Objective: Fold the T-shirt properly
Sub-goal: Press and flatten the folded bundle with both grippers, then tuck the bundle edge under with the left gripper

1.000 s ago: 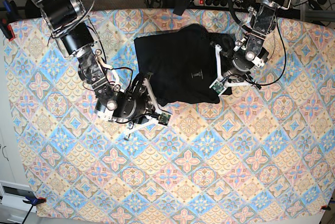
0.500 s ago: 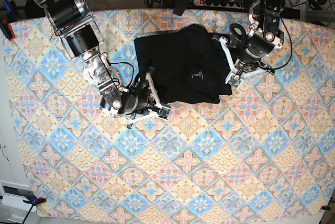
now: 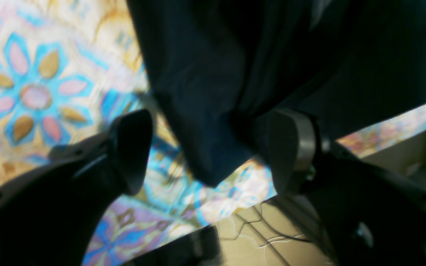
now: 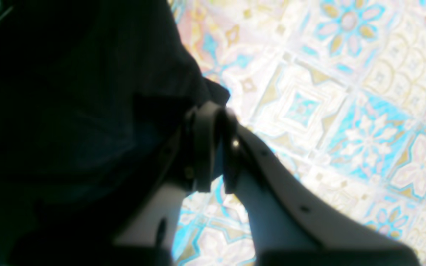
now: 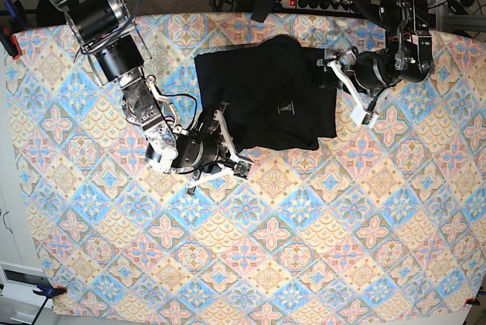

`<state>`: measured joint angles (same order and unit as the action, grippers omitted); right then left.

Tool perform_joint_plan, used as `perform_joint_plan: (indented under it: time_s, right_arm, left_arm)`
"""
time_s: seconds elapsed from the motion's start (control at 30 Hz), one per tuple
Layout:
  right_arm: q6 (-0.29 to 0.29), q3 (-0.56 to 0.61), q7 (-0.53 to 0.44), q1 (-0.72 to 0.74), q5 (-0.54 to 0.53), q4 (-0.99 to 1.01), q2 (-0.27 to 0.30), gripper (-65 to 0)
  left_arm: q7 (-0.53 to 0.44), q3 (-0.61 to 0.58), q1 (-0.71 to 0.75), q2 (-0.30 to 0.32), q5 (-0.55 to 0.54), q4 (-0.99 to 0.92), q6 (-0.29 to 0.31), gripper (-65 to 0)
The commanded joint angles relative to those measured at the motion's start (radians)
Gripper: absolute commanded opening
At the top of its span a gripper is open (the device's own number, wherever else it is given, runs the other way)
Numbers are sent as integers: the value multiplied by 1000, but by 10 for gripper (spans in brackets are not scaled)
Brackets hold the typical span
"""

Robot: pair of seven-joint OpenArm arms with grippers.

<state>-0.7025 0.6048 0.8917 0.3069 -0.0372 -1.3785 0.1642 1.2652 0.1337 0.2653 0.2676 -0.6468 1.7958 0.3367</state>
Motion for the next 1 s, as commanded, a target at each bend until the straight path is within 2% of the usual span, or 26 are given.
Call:
perform_joint_plan:
  time_s: [0.0,0.17,0.27,0.6,0.77,0.97]
  right_arm:
    - [4,-6,-12,24,-8,-19,1,-610]
    - [4,-6,-12,24,-8,-19,1,-610]
    - [4,-6,-12,24,-8,-19,1,-610]
    - [4,-6,-10,24,-8,-19,1,-610]
    - [4,-6,-10,24,-8,-19,1,-610]
    - [4,-6,-10,24,-8,-19,1,-610]
  left_arm:
    - [-12,1,-22,3,-28,12,2,-166]
    - [-9,-1,-53,-31,-60,2,2,-167]
    - [-12,-1,-80,-41,-64,-78,2,-174]
    - [-14,-3,-157,-156,-64,-230,3,-271]
    - [-14,-3,-194,-190,-64,-313,3,-354]
    - [-61,-3,-192,-192,-64,-340,3,-501]
